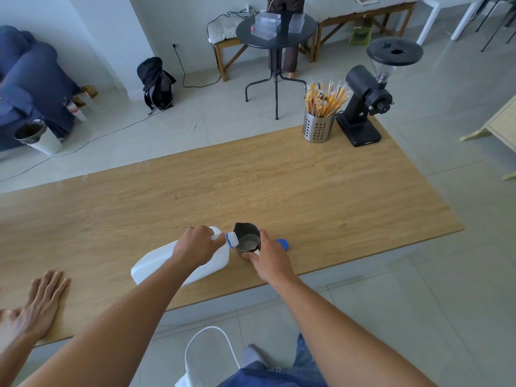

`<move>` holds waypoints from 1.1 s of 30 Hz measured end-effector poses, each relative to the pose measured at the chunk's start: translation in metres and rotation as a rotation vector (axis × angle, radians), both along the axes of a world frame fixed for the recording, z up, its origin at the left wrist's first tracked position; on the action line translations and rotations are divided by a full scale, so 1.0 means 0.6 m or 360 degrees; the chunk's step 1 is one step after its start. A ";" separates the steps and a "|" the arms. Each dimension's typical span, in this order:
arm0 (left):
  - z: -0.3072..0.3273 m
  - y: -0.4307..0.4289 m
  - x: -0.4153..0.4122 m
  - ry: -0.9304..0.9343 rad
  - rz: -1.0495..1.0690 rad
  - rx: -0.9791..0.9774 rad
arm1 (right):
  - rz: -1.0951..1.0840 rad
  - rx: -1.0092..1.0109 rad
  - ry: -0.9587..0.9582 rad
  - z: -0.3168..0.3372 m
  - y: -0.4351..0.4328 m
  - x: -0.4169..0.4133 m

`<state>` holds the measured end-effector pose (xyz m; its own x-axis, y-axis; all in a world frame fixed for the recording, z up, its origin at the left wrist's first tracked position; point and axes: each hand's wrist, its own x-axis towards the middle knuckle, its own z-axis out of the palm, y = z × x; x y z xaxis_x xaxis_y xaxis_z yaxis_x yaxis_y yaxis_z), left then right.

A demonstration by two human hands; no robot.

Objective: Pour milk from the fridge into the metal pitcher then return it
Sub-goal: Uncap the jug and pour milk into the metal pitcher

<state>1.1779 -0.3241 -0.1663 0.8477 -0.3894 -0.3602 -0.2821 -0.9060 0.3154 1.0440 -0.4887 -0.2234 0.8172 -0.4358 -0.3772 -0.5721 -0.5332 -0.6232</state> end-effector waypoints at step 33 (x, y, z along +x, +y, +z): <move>0.020 -0.023 -0.001 -0.0086 -0.0070 0.0221 | -0.0007 0.0028 -0.0064 -0.008 -0.004 -0.001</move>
